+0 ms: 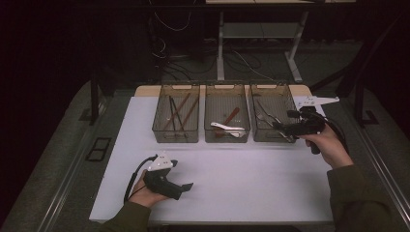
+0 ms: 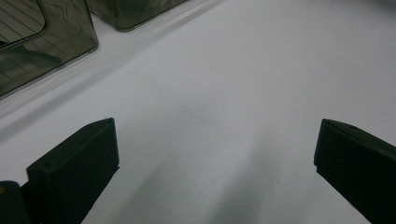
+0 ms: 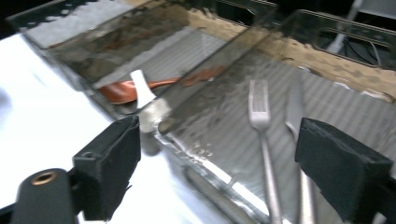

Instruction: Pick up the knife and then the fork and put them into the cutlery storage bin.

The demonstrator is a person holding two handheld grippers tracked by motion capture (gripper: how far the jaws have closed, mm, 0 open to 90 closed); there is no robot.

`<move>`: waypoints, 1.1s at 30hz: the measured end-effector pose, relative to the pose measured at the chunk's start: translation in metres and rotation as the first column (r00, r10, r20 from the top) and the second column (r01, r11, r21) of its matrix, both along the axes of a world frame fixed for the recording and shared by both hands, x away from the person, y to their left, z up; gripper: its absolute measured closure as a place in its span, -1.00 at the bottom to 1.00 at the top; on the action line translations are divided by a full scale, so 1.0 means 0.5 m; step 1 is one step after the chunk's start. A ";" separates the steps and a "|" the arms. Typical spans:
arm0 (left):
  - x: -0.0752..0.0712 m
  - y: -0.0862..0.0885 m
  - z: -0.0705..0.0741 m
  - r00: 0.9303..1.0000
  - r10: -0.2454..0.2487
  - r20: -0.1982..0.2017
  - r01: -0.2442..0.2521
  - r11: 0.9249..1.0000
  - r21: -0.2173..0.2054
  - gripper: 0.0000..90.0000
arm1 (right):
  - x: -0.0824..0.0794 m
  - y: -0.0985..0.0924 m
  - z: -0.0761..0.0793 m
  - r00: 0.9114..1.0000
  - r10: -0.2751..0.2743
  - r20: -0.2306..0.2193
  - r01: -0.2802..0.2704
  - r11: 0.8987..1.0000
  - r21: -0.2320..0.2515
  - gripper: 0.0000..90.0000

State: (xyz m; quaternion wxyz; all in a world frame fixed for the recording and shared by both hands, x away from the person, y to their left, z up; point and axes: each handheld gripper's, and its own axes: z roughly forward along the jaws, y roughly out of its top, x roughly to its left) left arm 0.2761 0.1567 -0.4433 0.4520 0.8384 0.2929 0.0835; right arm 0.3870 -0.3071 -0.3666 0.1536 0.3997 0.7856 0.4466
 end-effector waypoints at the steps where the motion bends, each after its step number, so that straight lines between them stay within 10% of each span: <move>1: 0.000 0.000 0.000 1.000 -0.001 -0.001 0.001 1.000 0.000 -1.00 | -0.007 0.003 0.000 1.000 0.009 0.007 -0.009 1.000 0.003 -0.69; 33: -0.004 -0.003 0.002 1.000 -0.017 0.002 0.017 1.000 -0.005 -1.00 | -0.170 0.048 -0.098 0.985 0.168 0.046 -0.169 0.986 0.012 -0.69</move>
